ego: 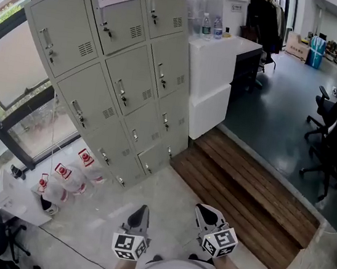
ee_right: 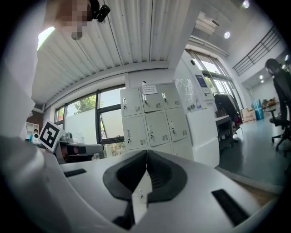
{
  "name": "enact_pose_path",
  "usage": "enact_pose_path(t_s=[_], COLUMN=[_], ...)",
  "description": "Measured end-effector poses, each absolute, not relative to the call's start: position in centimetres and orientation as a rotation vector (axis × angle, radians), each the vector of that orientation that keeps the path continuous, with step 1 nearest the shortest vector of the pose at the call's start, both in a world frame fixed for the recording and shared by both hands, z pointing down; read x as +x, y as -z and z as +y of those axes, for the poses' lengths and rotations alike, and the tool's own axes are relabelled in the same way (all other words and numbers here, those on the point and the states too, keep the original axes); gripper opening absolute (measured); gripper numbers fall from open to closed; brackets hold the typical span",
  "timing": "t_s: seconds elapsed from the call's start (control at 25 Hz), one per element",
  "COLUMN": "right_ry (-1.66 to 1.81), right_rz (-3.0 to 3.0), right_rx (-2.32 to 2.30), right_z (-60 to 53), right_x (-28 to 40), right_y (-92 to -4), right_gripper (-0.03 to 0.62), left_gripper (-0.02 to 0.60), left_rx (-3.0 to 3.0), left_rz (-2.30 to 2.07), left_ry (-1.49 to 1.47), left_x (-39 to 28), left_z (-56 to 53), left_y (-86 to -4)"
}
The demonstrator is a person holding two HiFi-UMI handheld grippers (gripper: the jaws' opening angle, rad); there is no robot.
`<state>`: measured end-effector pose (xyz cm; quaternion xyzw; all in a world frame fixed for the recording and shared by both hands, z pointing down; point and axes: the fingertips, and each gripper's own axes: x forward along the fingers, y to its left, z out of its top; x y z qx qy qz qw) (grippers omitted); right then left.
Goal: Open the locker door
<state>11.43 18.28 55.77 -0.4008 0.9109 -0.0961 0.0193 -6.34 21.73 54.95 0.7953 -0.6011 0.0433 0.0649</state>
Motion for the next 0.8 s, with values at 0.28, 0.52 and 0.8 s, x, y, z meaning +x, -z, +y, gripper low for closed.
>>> enact_pose_path(t_s=[0.28, 0.52, 0.8], right_ry=[0.346, 0.379, 0.386], right_rz=[2.842, 2.84, 2.814], right_rx=[-1.217, -1.205, -1.198], right_z=[16.7, 14.7, 10.3], right_x=[14.9, 17.0, 16.1], right_y=[-56.7, -57.8, -58.1], right_gripper=[0.014, 0.013, 0.014], left_gripper=[0.002, 0.002, 0.003], left_rx=[2.343, 2.368, 2.371], left_rz=[-1.866, -1.85, -1.852], left_ry=[-0.139, -0.132, -0.153], left_x=[-3.8, -0.9, -2.2], left_z=[20.7, 18.5, 13.9], left_y=[-55.5, -55.3, -55.8])
